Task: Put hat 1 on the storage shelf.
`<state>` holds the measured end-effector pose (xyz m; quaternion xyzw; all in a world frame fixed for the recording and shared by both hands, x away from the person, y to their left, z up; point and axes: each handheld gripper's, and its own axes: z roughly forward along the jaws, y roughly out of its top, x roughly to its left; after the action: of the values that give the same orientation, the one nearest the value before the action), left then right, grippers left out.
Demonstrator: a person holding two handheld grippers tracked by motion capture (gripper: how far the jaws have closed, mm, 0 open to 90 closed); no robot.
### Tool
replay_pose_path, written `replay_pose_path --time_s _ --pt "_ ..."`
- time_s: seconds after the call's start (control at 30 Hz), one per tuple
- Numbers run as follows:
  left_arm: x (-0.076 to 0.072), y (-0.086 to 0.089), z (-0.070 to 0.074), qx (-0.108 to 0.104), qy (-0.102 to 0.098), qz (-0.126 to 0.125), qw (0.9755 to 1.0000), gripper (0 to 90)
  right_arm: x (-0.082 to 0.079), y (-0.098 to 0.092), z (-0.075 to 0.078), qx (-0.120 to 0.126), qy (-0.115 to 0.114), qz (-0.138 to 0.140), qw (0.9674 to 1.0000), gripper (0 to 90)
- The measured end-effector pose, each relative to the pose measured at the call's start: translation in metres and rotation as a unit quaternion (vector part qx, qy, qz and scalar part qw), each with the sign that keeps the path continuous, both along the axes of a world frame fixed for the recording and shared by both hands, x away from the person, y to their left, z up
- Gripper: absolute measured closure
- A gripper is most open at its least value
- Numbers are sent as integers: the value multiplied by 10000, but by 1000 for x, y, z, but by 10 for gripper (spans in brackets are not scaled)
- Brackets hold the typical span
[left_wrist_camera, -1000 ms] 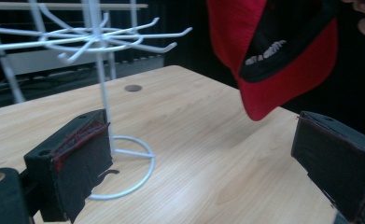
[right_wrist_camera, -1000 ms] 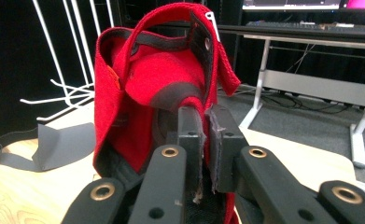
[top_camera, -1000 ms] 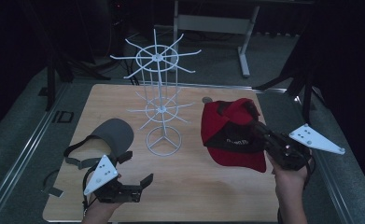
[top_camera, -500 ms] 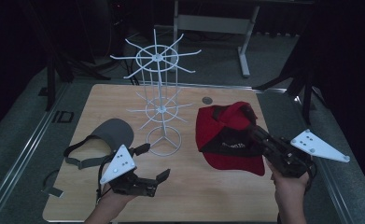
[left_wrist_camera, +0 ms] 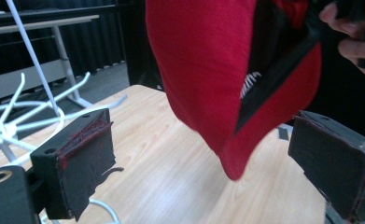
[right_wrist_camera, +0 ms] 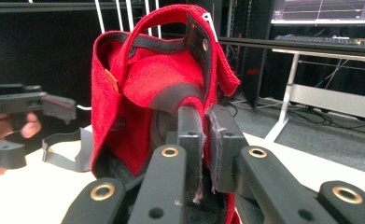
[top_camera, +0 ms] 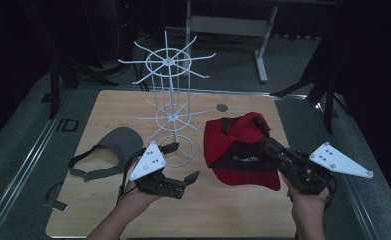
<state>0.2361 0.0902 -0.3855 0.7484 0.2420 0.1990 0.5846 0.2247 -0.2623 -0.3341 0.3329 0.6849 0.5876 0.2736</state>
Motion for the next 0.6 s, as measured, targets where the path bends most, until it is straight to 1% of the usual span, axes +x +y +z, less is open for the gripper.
replay_pose_path --time_s 0.03,0.1,0.17,0.27,0.33,0.37,0.4,0.43,0.53,0.57,0.6 --pt "2 -2 2 -15 2 -11 10000 70 0 0 0 -2 4 4 10000 845" --pt "5 -8 6 28 -26 -9 10000 70 -1 1 1 22 14 33 10000 845" --pt "9 -16 9 145 -37 -27 9999 70 -2 2 1 21 10 47 10000 845" --pt "14 -26 11 255 -79 -41 9996 70 -3 4 1 -3 -8 68 10000 845" --pt "17 -32 13 208 -98 -18 9997 70 -3 4 1 13 3 90 10000 845" --pt "19 -35 15 225 -94 7 9997 70 -3 4 1 16 -1 89 10000 845" --pt "21 -37 16 189 -79 -8 9998 71 -3 5 1 18 -3 94 10000 845" --pt "22 -40 18 202 -45 -47 9998 70 -3 5 2 15 2 100 9999 845" --pt "25 -51 21 422 -120 -27 9990 71 -3 6 1 -6 8 133 9999 845" --pt "26 -54 23 469 -121 -20 9988 71 -3 7 1 -14 9 139 9999 845" --pt "28 -57 25 467 -141 7 9988 78 -2 8 0 -4 23 150 9999 845"
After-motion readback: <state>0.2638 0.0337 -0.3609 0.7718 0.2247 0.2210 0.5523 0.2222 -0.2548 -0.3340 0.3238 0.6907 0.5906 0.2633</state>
